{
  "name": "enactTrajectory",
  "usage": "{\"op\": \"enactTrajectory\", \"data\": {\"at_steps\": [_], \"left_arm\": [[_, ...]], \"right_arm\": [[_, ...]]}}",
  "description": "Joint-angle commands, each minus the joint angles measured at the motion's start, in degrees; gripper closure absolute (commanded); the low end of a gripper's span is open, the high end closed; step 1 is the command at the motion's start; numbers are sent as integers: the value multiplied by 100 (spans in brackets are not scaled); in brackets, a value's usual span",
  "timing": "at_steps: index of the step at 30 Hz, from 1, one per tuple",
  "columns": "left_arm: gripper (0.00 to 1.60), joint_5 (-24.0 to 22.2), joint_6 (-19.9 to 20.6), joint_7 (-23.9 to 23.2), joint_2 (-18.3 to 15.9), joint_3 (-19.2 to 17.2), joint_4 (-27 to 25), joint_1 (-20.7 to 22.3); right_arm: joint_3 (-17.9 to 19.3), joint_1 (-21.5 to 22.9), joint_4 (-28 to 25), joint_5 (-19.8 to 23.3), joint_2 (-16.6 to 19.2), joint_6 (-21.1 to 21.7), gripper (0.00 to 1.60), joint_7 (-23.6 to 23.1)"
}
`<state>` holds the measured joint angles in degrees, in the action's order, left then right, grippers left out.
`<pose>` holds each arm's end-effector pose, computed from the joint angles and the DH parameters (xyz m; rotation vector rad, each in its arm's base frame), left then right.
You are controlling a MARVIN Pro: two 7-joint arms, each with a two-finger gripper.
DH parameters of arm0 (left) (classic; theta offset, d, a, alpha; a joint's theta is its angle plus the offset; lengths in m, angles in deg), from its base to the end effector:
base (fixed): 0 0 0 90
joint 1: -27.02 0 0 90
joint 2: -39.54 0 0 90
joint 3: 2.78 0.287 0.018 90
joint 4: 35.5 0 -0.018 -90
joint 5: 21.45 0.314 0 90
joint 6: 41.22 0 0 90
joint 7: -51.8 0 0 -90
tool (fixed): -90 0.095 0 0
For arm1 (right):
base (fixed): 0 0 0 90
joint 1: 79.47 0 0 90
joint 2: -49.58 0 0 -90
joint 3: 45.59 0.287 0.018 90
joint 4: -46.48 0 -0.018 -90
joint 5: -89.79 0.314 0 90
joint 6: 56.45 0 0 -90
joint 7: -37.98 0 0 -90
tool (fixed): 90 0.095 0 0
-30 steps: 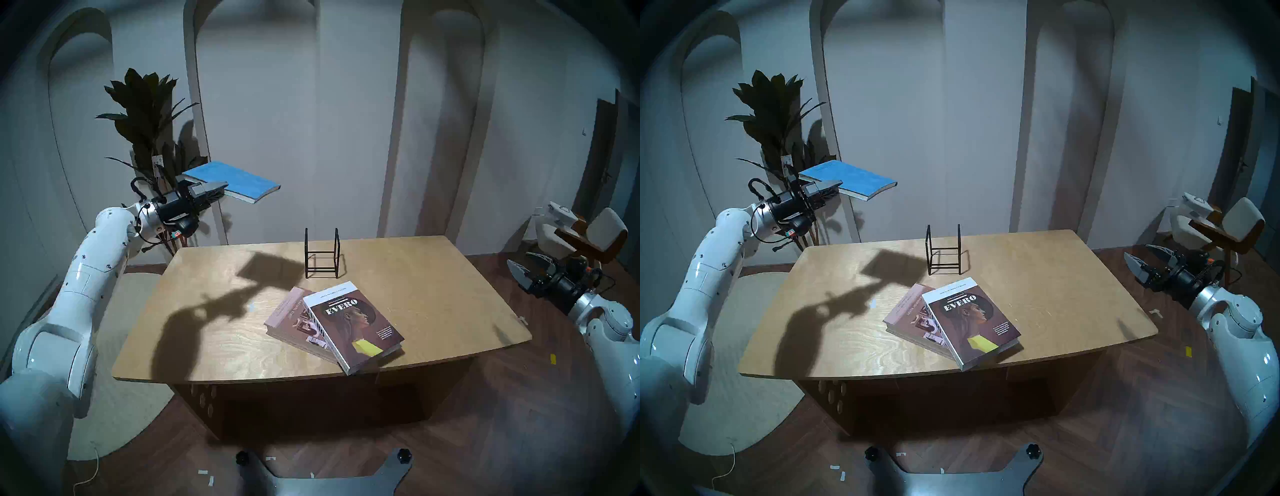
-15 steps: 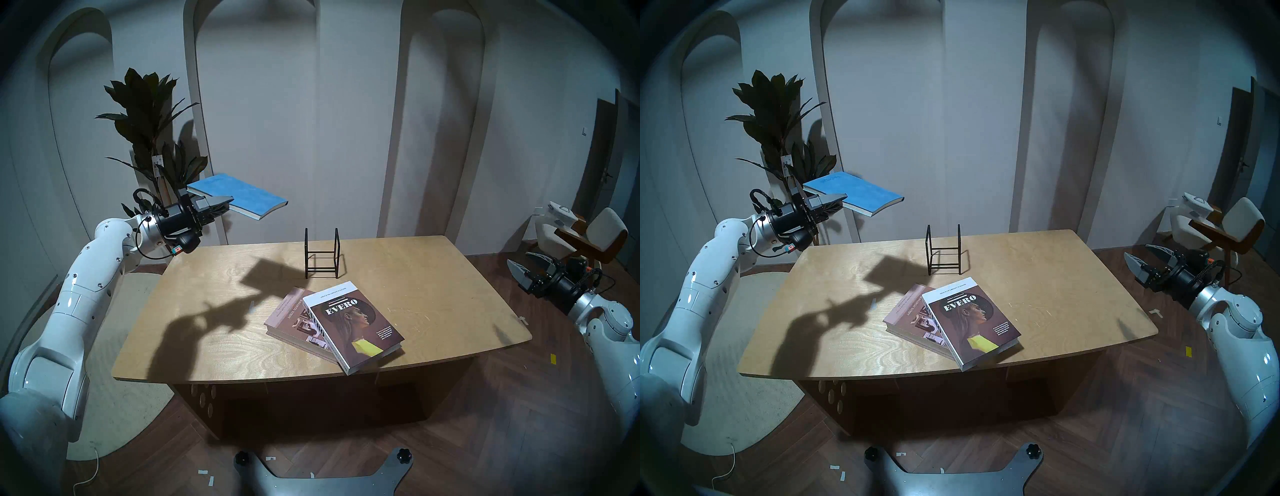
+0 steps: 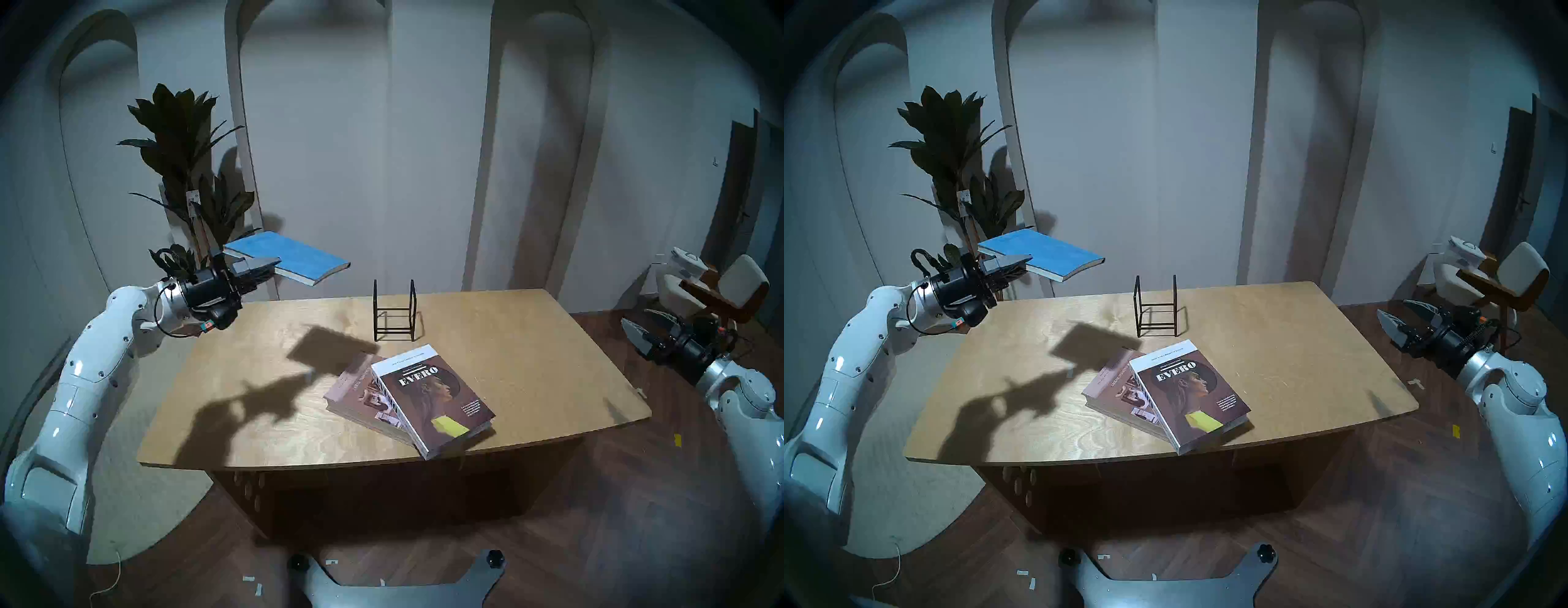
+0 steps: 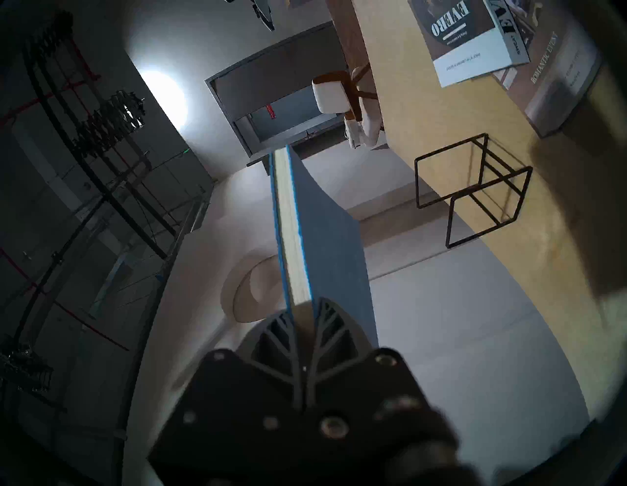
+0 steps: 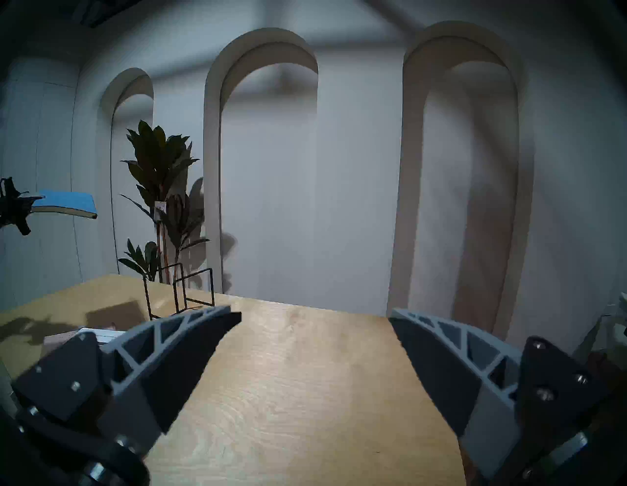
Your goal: Stack the books into one stack
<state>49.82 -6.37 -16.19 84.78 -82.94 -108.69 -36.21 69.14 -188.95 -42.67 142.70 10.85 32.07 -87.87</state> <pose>0.4757 0.1643 -0.1377 -0.2370 1.7381 -1.6577 0.3448 -0.2959 -0.1803 -2.0285 -0.3853 -2.0544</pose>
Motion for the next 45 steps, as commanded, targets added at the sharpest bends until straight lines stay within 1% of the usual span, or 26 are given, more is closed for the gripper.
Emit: {"op": "enactTrajectory", "data": {"at_steps": [1, 3, 4, 6, 9, 13, 18, 24, 29, 30, 32, 33, 34, 37, 41, 45], "left_arm": [[160, -683, 15, -372, -58, -175, -546, -263], [160, -848, 15, -545, -61, -159, -615, -317], [160, -1032, 15, -727, -55, -137, -650, -374], [160, -1228, 15, -1022, -43, -86, -661, -446], [160, -1555, 52, -1353, -9, -55, -643, -480], [160, -1976, 52, -1783, -49, -11, -705, -488], [160, -2565, 15, -2372, -11, 233, -495, -408], [160, -3277, 15, -2808, -122, 398, -656, -289], [160, -3971, 15, -3321, -238, 678, -558, -234], [160, -4093, 15, -3383, -253, 696, -601, -253], [160, -4348, 15, -3329, -214, 646, -731, -317], [160, -4282, 15, -3199, -199, 550, -872, -343], [160, -4279, 15, -3174, -222, 519, -975, -343], [160, -4456, 15, -3176, -257, 480, -1127, -355], [160, -5009, 15, -3214, -393, 442, -1458, -549], [160, -5311, 85, -3184, -443, 431, -1773, -814]], "right_arm": [[-147, 322, 76, -24, 130, 3, 0, 112], [-247, 417, 121, -91, 207, -29, 0, 127], [-337, 503, 164, -92, 217, -26, 0, 160], [-446, 578, 251, -114, 210, -74, 0, 144], [-533, 672, 317, -139, 220, -97, 0, 150], [-624, 777, 395, -170, 227, -126, 0, 144], [-729, 912, 497, -196, 230, -183, 0, 105], [-801, 1011, 582, -205, 228, -234, 0, 41], [-832, 1073, 638, -211, 218, -265, 0, -23], [-841, 1090, 653, -213, 215, -277, 0, -41], [-847, 1104, 667, -214, 212, -284, 0, -59], [-849, 1109, 672, -214, 211, -285, 0, -66], [-848, 1109, 672, -214, 210, -282, 0, -69], [-849, 1115, 679, -215, 208, -280, 0, -82], [-867, 1156, 715, -221, 200, -302, 0, -126], [-886, 1193, 748, -228, 193, -327, 0, -161]]}}
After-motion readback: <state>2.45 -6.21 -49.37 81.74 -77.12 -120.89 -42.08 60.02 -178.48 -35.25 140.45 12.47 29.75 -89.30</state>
